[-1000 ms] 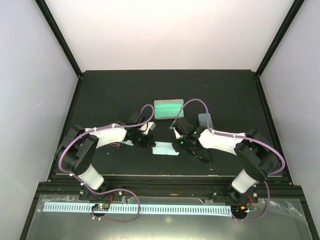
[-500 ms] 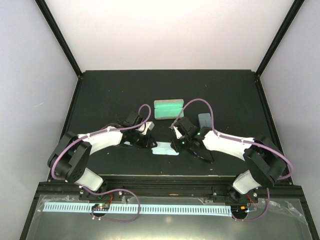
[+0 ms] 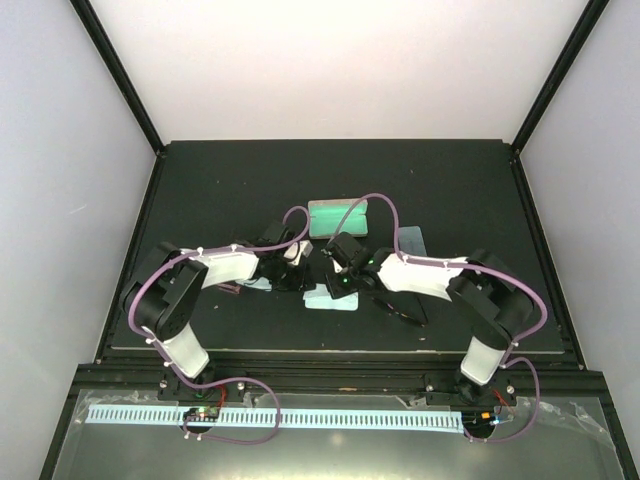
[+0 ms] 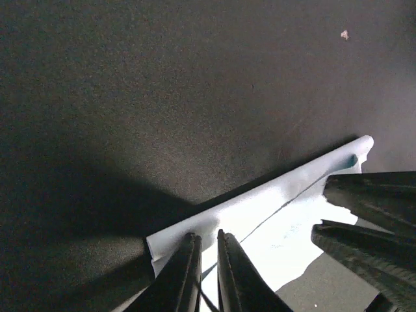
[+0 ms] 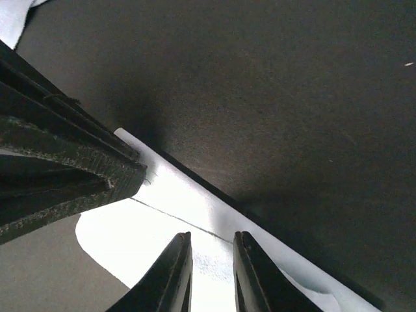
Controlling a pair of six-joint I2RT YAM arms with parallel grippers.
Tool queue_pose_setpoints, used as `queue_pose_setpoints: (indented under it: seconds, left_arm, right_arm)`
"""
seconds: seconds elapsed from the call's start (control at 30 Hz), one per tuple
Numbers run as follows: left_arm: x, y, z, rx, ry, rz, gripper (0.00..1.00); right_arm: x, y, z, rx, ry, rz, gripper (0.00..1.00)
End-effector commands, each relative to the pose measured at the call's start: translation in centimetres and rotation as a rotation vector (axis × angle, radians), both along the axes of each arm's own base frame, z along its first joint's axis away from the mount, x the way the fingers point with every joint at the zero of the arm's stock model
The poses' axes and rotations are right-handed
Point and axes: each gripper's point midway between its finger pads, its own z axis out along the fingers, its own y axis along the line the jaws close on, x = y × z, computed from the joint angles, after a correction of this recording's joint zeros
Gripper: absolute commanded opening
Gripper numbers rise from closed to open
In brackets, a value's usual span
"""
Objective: Organize the sunglasses
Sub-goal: Adjust the glasses cleaning cloth at the center of the board.
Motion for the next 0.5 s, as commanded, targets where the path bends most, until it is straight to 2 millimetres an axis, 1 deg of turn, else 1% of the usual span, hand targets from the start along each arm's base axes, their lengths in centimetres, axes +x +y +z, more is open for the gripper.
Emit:
queue_pose_setpoints:
  seconds: [0.0, 0.1, 0.2, 0.33, 0.47]
  left_arm:
    - [1.1, 0.0, -0.6, 0.037, -0.026, 0.024, 0.08]
    - [0.9, 0.5, -1.2, 0.063, -0.012, 0.032, 0.05]
    - [0.6, 0.8, -1.5, 0.078, -0.006, 0.037, 0.04]
    - [0.4, 1.1, -1.7, 0.091, 0.004, 0.044, 0.04]
    - [0.4, 1.1, -1.8, 0.091, 0.008, 0.051, 0.04]
  right_arm:
    - [0.9, 0.9, -0.3, -0.015, -0.029, -0.034, 0.20]
    - [0.9, -0.2, -1.2, -0.086, -0.033, -0.061, 0.20]
    - [0.0, -1.3, -2.0, -0.150, -0.022, -0.051, 0.20]
    - [-2.8, -2.9, -3.0, -0.230, 0.043, 0.031, 0.20]
    - [-5.9, -4.1, -2.9, -0.221, 0.120, 0.130, 0.20]
